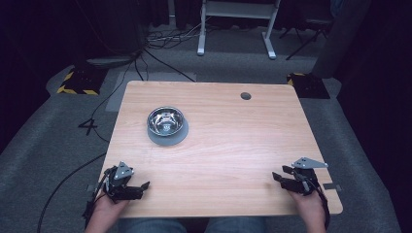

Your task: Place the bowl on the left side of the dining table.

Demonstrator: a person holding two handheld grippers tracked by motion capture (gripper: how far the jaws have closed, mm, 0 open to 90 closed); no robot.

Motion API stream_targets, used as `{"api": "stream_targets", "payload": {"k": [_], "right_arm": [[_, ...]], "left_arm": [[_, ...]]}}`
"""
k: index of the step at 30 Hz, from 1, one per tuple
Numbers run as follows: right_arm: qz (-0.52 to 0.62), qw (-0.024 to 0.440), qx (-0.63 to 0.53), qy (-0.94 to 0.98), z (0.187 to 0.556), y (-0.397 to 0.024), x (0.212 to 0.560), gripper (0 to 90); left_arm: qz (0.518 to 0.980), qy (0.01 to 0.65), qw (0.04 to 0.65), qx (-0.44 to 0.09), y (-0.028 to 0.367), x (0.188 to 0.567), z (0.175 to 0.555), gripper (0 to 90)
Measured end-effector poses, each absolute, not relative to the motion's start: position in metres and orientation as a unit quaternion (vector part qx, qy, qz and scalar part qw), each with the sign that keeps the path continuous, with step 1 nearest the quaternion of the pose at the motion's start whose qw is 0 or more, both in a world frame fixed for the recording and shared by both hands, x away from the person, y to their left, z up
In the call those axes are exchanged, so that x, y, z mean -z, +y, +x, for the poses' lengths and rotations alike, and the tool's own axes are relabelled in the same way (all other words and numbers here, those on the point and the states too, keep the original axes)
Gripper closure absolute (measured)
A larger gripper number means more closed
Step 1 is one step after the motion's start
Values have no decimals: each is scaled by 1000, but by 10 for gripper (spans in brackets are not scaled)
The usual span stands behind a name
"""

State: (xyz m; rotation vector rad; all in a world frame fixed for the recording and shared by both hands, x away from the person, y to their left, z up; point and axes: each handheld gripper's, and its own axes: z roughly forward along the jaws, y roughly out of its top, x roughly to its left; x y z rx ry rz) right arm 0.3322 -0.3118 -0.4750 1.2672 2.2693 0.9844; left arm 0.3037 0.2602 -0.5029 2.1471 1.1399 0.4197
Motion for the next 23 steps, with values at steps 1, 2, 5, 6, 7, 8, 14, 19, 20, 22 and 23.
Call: {"api": "stream_targets", "payload": {"k": [1, 2, 5, 6, 7, 8, 14, 19, 20, 22, 23], "right_arm": [[449, 179, -347, 804, 332, -312, 478, 457], [449, 177, -347, 804, 332, -312, 482, 457], [441, 174, -347, 809, 332, -312, 490, 452], [440, 169, -349, 810, 333, -311, 493, 448], [436, 169, -351, 811, 333, -310, 495, 436], [435, 169, -355, 810, 332, -310, 495, 435], [420, 195, -373, 804, 331, -312, 502, 379], [416, 195, -361, 812, 335, -307, 503, 211], [417, 195, -360, 812, 336, -307, 503, 200], [416, 196, -358, 813, 337, -307, 504, 185], [417, 196, -358, 812, 337, -306, 504, 182]], "left_arm": [[821, 436, 331, -160, 260, 503, 304, 151], [821, 436, 331, -161, 260, 503, 304, 151], [822, 436, 330, -160, 260, 503, 304, 152], [822, 436, 330, -160, 260, 503, 304, 152], [822, 436, 330, -160, 260, 503, 304, 152], [822, 436, 330, -160, 260, 503, 304, 152], [822, 436, 330, -159, 261, 503, 304, 152], [822, 436, 330, -160, 260, 503, 304, 151], [822, 436, 330, -160, 260, 503, 304, 151], [822, 436, 330, -160, 261, 503, 304, 151], [822, 436, 330, -159, 260, 503, 304, 151]]}}
